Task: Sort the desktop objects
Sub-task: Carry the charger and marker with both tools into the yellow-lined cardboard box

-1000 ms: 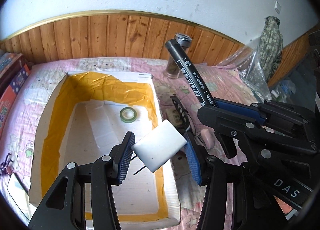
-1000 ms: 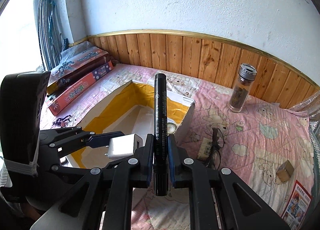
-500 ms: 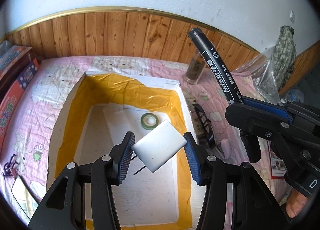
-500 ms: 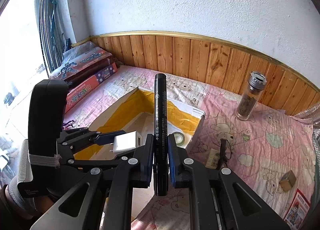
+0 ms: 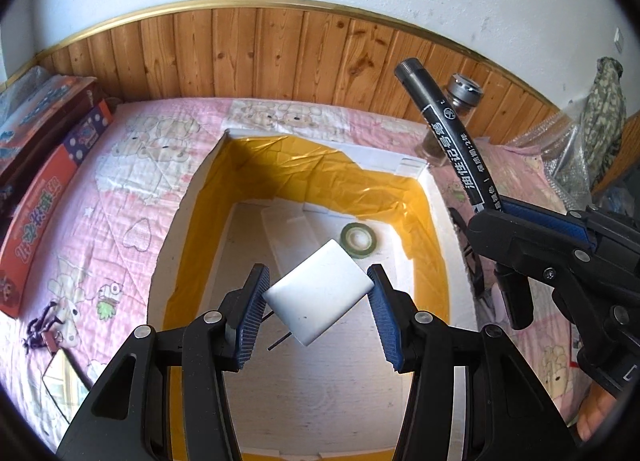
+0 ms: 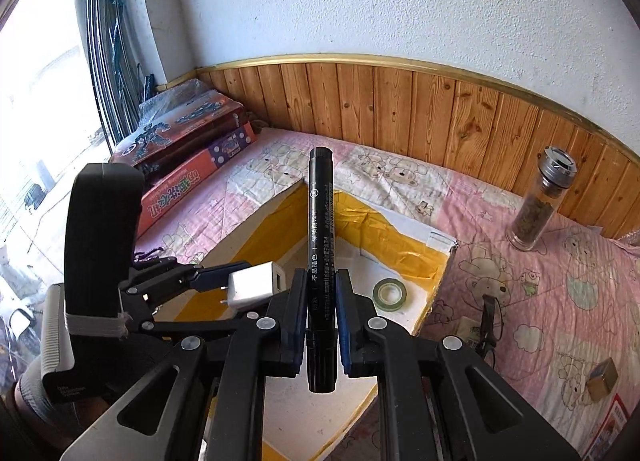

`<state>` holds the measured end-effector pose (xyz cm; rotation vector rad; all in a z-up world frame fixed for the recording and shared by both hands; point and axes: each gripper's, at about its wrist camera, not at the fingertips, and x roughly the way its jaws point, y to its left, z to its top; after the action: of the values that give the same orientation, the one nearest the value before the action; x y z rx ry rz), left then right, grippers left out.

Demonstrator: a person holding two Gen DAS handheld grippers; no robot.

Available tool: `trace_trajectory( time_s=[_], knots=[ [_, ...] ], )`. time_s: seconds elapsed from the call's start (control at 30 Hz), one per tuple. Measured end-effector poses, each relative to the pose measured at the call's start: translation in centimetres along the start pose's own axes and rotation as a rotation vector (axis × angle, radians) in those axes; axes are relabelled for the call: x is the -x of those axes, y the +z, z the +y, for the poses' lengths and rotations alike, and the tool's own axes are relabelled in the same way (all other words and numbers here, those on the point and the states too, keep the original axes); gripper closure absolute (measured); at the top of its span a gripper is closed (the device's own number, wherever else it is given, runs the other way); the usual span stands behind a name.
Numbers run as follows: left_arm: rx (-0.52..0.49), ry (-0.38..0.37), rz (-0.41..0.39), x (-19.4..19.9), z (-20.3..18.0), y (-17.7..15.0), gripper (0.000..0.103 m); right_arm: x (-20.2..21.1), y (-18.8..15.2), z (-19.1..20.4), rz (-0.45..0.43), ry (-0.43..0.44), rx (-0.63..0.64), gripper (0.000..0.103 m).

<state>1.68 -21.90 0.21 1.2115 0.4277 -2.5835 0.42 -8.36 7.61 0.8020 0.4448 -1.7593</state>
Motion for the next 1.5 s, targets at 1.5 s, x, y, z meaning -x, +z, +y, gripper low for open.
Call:
trace_trajectory(
  time_s=[1.5],
  knots=[
    [-0.129, 0.14, 0.32, -6.7, 0.5, -1.2, 0.051, -12.8, 0.1, -1.5, 0.379, -0.109, 0.15, 0.088]
  ],
)
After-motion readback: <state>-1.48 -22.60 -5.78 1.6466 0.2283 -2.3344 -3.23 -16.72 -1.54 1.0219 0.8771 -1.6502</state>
